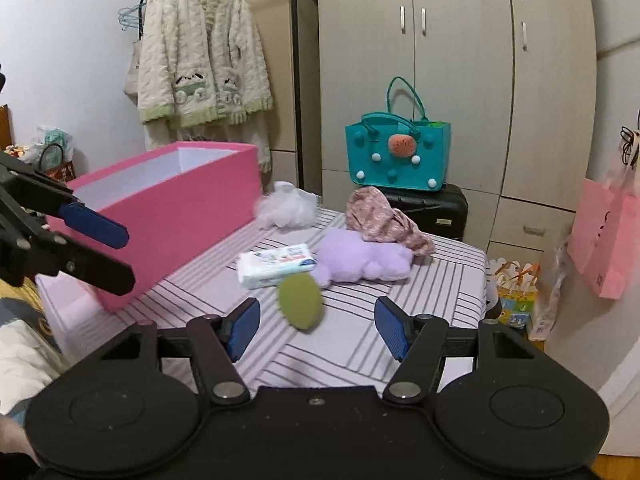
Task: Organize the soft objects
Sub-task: 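Grasp the white tissue pack with left tool while right tool grasps green sponge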
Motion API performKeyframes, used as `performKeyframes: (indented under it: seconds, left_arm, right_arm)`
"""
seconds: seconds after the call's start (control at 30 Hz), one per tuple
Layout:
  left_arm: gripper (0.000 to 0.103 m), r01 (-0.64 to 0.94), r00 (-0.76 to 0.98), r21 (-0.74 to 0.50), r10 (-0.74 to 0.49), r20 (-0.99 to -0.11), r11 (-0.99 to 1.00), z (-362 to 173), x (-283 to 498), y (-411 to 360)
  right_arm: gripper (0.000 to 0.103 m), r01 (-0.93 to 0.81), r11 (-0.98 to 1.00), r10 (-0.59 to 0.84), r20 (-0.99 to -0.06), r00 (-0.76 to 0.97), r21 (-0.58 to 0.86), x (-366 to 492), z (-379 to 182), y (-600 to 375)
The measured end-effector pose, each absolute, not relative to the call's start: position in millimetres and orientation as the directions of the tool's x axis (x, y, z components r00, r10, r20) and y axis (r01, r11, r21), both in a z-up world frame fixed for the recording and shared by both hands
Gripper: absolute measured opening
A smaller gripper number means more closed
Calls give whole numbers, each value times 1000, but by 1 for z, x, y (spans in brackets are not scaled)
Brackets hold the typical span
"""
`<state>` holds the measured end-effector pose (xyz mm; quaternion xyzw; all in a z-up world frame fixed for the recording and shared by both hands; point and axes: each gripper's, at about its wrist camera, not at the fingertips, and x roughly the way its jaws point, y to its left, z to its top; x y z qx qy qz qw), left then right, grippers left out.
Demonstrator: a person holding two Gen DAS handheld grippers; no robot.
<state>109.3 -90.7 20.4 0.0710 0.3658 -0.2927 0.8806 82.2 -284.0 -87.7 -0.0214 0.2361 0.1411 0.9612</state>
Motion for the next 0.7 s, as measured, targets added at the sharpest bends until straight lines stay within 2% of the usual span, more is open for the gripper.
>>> performKeyframes:
  seconds: [0.1, 0.23, 0.37, 0.53, 0.7]
  left_arm:
    - [63, 547, 603, -7, -400, -691, 837, 9, 120, -103]
    - [62, 500, 720, 173, -296, -628, 849, -9, 126, -126]
    - [62, 462, 764, 267, -227, -603, 845, -23, 138, -142]
    - [60, 468, 732, 228, -230, -641, 854, -29, 161, -146]
    - [57, 451, 698, 188, -213, -684, 873, -40, 188, -151]
  right_arm:
    - [69, -300, 954, 278, -468, 839, 29, 94, -96, -290]
    - [68, -328, 944, 305, -482, 821, 38, 107, -106, -295]
    - [68, -380, 924, 344, -533, 773, 45, 128, -117, -291]
    - [65, -436, 900, 366, -565, 739, 12, 147, -130, -280]
    - [62, -458, 888, 403, -570, 716, 52, 170, -137, -279]
